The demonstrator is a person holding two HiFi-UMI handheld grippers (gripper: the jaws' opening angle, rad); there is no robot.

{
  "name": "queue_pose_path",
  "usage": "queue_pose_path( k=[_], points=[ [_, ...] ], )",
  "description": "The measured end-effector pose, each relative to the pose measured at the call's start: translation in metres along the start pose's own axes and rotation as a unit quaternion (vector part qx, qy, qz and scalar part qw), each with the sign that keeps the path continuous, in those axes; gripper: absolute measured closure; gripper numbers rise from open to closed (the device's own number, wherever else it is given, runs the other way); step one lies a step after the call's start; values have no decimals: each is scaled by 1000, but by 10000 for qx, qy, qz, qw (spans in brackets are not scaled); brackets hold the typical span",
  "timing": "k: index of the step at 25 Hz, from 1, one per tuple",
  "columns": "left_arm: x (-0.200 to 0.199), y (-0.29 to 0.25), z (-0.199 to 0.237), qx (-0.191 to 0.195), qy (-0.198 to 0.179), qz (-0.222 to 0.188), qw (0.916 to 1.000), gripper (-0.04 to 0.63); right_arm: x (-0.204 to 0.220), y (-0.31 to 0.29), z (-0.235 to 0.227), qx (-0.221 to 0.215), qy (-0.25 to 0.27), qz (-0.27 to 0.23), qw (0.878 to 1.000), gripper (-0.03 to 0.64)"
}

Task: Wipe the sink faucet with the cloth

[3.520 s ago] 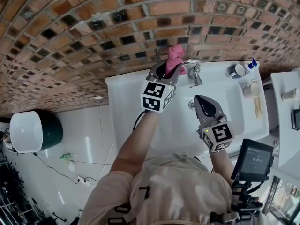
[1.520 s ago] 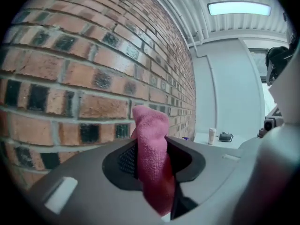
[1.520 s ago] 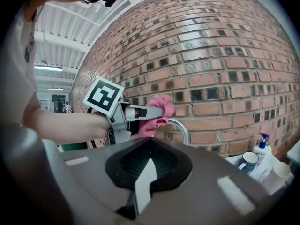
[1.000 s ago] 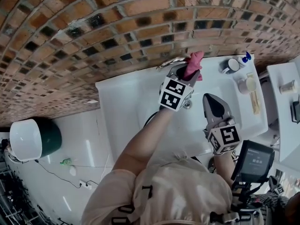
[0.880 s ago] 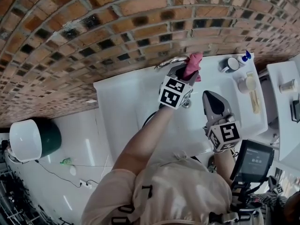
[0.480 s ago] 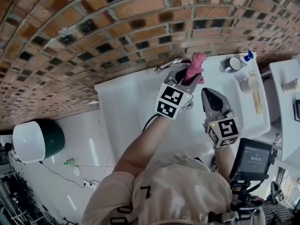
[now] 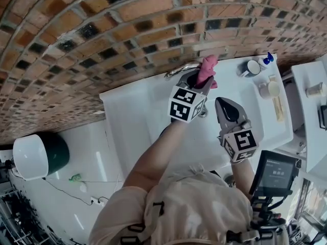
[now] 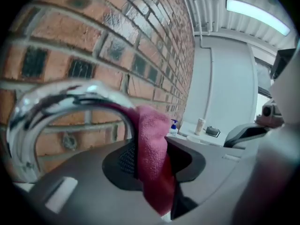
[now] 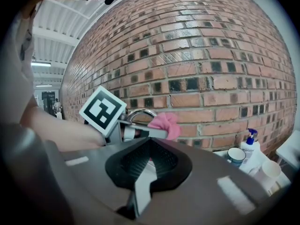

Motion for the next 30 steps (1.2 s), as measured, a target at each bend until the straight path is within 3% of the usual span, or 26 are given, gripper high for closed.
queue_pose_path(
  k=[3, 8, 15, 21, 26, 30],
  points=[
    [14, -5, 9, -121, 36, 241, 9996, 468, 1, 3, -2, 51, -2, 16, 10000, 623],
    [15, 8, 9, -139, -10, 313, 9994, 468, -5, 2, 2, 48, 55, -11, 10000, 623],
    [-14, 70, -8, -246, -170, -474, 9984, 466, -20, 11, 25, -140, 263, -157, 9994, 623],
    [-25, 163, 23, -922, 37, -1110, 9895, 466, -36, 8, 68, -502, 510, -271, 9971, 623],
    [10, 250, 46, -1565, 373, -1221, 9794, 466, -46, 18, 113, -699, 695, -391, 9944, 623],
    [37, 322, 65, -2208, 641, -1305, 9644, 466, -53, 8, 150, -1059, 827, -398, 9901, 623]
  ],
)
Point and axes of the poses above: the fingertips, and each gripper's own axes: y backward along the fingers, z to its left, x out of its underside, the point moved 8 cm from there along y, backward along the fingers, and after that the axes turned 6 degrees about z, right-handed, at the moved point
